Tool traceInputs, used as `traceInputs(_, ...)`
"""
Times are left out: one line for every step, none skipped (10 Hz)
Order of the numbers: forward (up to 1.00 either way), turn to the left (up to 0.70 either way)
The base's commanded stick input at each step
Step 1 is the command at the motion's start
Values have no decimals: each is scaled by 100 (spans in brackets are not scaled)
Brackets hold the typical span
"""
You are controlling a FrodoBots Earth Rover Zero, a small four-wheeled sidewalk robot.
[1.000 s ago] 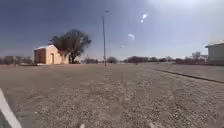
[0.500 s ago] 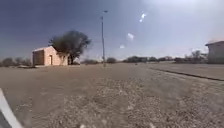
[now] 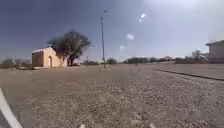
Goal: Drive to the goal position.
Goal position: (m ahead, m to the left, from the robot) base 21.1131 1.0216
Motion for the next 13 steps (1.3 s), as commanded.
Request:
traceInputs(70,0)
traceInputs(70,0)
traceInputs(70,0)
traceInputs(70,0)
traceInputs(70,0)
traceInputs(70,0)
traceInputs(70,0)
traceInputs(70,0)
traceInputs(70,0)
traceInputs(70,0)
traceInputs(70,0)
traceInputs(70,0)
traceInputs(70,0)
